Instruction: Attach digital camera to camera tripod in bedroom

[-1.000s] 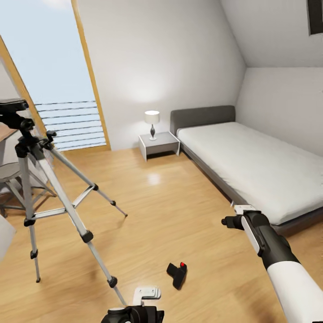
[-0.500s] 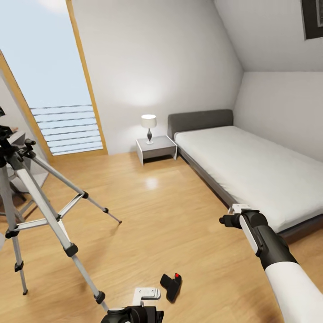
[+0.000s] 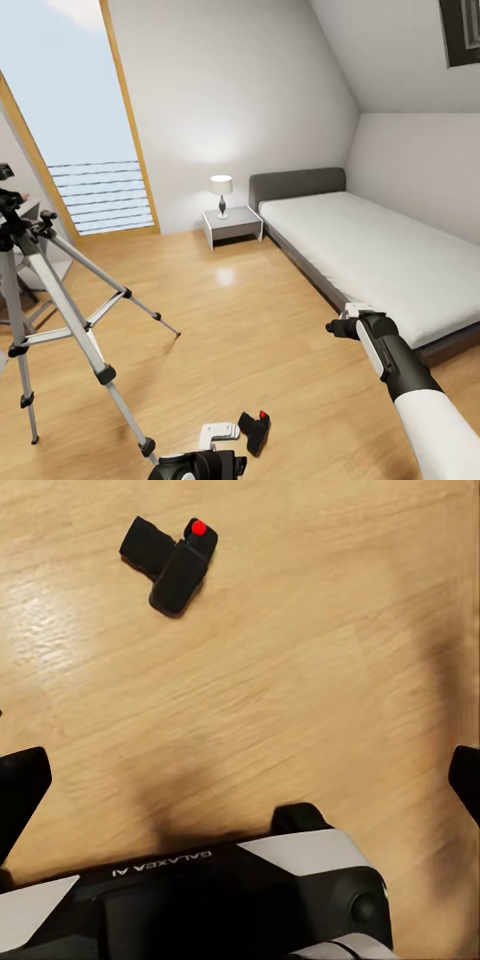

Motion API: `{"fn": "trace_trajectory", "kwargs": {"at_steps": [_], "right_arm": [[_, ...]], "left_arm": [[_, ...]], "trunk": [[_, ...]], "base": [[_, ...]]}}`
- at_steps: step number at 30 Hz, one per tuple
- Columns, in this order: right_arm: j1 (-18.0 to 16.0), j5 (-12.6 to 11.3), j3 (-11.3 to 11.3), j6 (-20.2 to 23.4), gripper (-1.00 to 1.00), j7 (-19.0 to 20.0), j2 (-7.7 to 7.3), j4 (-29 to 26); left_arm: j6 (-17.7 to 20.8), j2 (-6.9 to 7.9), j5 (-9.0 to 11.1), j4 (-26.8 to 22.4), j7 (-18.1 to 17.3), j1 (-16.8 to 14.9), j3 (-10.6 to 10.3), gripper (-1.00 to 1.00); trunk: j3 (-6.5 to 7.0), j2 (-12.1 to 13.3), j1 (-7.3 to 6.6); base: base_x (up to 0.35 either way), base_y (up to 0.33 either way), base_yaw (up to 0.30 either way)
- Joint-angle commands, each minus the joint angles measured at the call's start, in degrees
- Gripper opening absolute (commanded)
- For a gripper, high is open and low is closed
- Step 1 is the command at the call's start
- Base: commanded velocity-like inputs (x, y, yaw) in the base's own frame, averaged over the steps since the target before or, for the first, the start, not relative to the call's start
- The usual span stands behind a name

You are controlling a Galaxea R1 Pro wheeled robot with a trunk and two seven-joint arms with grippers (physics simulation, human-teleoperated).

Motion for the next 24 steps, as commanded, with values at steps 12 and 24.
{"fn": "trace_trajectory", "kwargs": {"at_steps": [12, 24], "right_arm": [[0.04, -0.31, -0.08, 7.07, 1.00, 5.69, -0.49, -4.19], [2.25, 0.32, 0.02, 9.46, 1.00, 13.15, -0.58, -13.27]], "left_arm": [[2.36, -0.02, 5.31, 4.27, 5.81, -7.82, 0.17, 1.00], [1.30, -0.25, 15.56, 29.84, 7.44, -26.45, 0.12, 1.00]], "trunk": [[-2.06, -4.86, 2.64], [-4.20, -9.67, 5.28]], "base": [[0.000, 0.000, 0.000], [0.000, 0.000, 0.000]]}}
